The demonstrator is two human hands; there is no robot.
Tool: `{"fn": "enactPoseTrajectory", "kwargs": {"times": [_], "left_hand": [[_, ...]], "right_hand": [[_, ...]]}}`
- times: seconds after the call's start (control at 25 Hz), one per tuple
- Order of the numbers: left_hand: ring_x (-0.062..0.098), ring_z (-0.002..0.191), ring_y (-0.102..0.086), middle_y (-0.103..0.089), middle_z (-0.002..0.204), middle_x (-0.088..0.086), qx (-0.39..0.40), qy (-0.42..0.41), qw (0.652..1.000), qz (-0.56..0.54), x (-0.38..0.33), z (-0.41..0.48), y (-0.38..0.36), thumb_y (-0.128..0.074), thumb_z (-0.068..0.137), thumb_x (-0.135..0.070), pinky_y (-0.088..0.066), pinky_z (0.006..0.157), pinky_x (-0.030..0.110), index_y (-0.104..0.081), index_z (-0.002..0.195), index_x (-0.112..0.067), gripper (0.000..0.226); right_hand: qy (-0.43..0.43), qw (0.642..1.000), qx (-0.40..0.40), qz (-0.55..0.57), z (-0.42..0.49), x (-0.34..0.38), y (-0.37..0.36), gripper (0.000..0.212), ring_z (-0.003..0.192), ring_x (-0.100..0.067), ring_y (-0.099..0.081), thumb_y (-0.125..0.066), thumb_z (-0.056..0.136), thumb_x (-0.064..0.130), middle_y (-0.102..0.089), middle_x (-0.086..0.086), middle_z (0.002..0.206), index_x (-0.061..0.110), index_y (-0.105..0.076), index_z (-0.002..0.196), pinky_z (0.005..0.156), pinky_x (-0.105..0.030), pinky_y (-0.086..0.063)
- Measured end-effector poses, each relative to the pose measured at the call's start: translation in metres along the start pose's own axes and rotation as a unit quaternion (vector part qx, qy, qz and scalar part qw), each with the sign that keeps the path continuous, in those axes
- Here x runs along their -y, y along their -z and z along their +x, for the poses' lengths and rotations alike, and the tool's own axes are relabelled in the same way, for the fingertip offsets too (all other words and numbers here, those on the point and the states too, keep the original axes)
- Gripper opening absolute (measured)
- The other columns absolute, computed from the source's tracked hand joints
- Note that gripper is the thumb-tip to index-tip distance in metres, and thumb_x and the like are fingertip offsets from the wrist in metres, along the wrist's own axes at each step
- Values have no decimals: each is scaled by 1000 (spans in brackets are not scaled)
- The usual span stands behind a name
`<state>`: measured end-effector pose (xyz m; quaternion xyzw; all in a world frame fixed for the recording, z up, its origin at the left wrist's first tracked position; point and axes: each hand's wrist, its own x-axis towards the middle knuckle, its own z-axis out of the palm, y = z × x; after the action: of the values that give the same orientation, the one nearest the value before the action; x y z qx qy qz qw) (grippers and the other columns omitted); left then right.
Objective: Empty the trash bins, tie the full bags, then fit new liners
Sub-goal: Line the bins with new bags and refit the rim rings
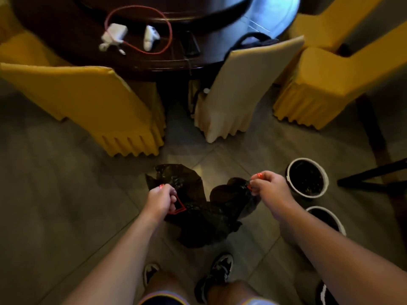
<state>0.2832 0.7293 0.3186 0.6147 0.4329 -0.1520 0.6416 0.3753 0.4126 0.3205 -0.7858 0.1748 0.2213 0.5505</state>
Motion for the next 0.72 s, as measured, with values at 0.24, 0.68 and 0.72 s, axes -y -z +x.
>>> {"fn": "enactPoseTrajectory", "kwargs": {"times": [0.24,0.68,0.72], "left_hand": [[10,45,-52,-61,58,-3,-41,-14,995,-85,10,-16,117,-66,76,-29,-46,49,30,-68,75,-16,13],[16,62,-63,-68,64,-5,-122,-4,986,-118,52,-61,326,-69,91,-30,-52,70,37,-74,76,-16,21],[15,62,-63,-69,63,-5,-135,-7,983,-121,53,-62,347,-68,92,-30,-53,71,37,-75,78,-15,22]], "right_hand": [[35,995,78,-42,-54,63,-99,14,73,-12,-75,-79,86,20,-77,4,84,32,-77,94,64,-21,-58],[74,974,187,-101,-142,136,-326,23,80,-19,-77,-82,87,19,-77,2,88,39,-75,97,67,-28,-59],[80,971,199,-108,-150,144,-348,23,81,-19,-77,-82,86,20,-77,4,87,39,-75,97,68,-28,-59]]}}
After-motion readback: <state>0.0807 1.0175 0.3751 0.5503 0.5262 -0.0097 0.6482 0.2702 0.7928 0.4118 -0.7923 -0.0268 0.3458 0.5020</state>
